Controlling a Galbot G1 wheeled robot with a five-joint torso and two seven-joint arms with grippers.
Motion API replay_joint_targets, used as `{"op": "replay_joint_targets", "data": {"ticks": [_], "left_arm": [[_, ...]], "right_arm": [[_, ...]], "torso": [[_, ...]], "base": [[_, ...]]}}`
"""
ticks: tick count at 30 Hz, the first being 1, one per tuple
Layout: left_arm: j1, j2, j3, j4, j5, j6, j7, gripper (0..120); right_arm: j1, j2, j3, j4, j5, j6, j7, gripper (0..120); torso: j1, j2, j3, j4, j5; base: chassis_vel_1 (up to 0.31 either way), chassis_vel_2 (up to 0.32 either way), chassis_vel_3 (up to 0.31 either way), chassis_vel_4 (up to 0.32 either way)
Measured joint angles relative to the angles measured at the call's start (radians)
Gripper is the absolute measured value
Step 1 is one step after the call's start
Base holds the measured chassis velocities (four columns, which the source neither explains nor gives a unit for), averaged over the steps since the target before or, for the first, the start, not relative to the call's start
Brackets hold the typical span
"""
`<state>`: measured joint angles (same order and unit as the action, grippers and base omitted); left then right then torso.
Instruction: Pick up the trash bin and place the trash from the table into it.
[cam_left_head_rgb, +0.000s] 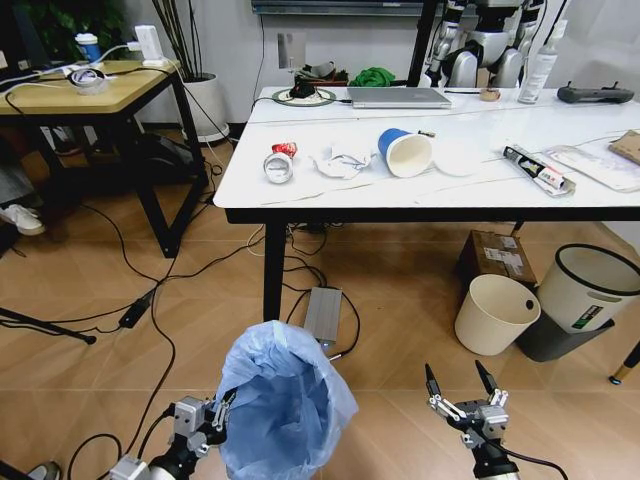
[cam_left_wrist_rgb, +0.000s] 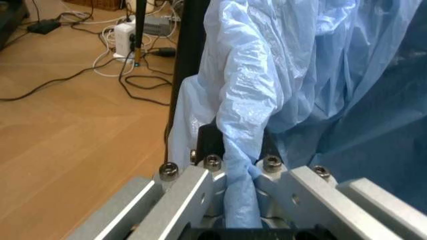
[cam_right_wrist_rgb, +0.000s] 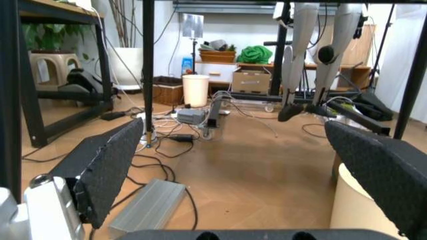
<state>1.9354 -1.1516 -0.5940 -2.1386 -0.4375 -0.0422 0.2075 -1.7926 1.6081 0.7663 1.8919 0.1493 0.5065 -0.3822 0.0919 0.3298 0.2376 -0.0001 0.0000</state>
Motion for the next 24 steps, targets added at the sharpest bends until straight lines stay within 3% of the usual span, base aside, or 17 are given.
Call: {"op": "replay_joint_targets", "data": {"ticks": [24], "left_arm": [[-0.016, -0.002, -0.011, 0.007, -0.066, 0.034, -0.025, 0]], "right_arm": [[-0.029, 0.0, 0.003, 0.017, -0.014, 0.028, 0.002, 100]], "torso": [[0.033, 0.098, 0.066, -0.0001, 0.0001]], "base": [[0.0, 0.0, 0.0, 0.0]]}}
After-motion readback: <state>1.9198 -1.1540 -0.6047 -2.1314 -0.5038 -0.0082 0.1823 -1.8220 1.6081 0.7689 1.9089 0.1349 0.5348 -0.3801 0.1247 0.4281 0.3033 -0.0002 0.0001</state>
